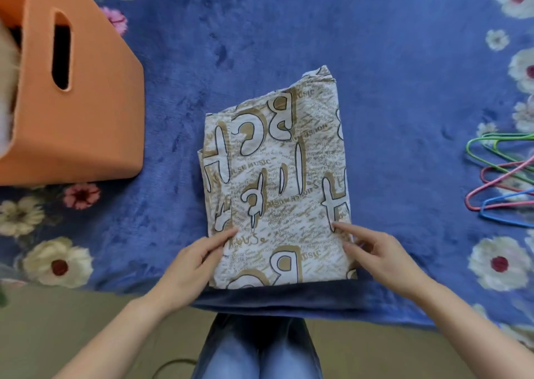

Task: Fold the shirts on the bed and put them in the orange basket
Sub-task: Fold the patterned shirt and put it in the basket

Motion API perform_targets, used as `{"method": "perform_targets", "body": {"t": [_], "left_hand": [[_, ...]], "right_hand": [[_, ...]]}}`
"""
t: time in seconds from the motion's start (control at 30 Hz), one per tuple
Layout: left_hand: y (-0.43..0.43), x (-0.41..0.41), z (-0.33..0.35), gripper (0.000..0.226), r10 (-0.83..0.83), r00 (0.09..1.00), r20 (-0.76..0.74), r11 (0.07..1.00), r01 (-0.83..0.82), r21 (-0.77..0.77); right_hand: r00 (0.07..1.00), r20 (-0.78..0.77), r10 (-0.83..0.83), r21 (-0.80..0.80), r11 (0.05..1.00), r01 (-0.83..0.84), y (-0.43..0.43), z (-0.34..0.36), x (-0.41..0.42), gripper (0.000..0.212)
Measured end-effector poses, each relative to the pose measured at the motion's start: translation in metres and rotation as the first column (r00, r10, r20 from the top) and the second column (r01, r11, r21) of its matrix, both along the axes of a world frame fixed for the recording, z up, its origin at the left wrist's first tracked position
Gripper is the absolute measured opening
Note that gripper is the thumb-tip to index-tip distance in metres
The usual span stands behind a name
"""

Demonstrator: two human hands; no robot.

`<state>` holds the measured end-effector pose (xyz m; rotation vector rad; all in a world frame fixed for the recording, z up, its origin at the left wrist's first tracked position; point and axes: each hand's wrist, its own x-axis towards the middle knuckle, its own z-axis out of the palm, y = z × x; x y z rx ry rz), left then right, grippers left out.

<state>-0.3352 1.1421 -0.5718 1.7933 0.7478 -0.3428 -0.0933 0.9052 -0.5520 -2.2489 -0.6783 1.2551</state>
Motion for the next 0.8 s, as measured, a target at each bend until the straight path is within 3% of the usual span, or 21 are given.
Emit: {"method": "perform_targets", "body": {"t": [0.07,0.1,0.17,0.23,0.3,0.4,0.57,0.67,0.73,0.8], "left_hand": [[0.004,-0.008,-0.003,0.048,-0.112,0.993,-0.029,0.953,0.116,0.279],[0.008,-0.011,-0.006,0.054,-0.153,0.988,-0.025,0.874,0.147,0.464],[0.020,-0.009,-0.007,0.070,-0.263,0.961,-0.086,0.674,0.247,0.696],[0.032,-0.005,-0.013,0.085,-0.447,0.875,-0.185,0.428,0.391,0.815],[0.042,0.001,-0.025,0.081,-0.636,0.724,-0.265,0.190,0.481,0.856],[0.054,0.020,-0.036,0.062,-0.772,0.543,-0.329,0.012,0.531,0.847],[0.064,0.037,-0.043,0.058,-0.770,0.566,-0.295,0.096,0.560,0.823],[0.066,0.043,-0.042,0.060,-0.797,0.517,-0.312,0.155,0.674,0.722],[0.069,0.046,-0.039,0.059,-0.800,0.517,-0.303,0.229,0.731,0.643],[0.075,0.046,-0.039,0.055,-0.797,0.567,-0.210,0.353,0.719,0.599]], "right_hand": [[0.937,0.310,0.161,-0.047,0.987,-0.154,-0.010,-0.002,0.008,0.041],[0.839,0.477,0.260,-0.056,0.962,-0.266,-0.013,-0.005,0.013,0.046],[0.554,0.705,0.442,-0.145,0.856,-0.497,-0.017,-0.013,0.024,0.062],[0.288,0.744,0.603,-0.280,0.673,-0.685,-0.016,-0.021,0.033,0.076],[0.093,0.738,0.669,-0.352,0.498,-0.792,-0.009,-0.031,0.038,0.079],[-0.013,0.693,0.721,-0.408,0.376,-0.832,0.010,-0.042,0.042,0.074],[0.090,0.628,0.773,-0.360,0.391,-0.847,0.025,-0.047,0.048,0.073],[0.113,0.545,0.831,-0.345,0.345,-0.873,0.033,-0.041,0.052,0.075],[0.149,0.498,0.854,-0.332,0.347,-0.877,0.037,-0.035,0.060,0.084],[0.246,0.477,0.844,-0.248,0.398,-0.883,0.038,-0.031,0.069,0.091]]}}
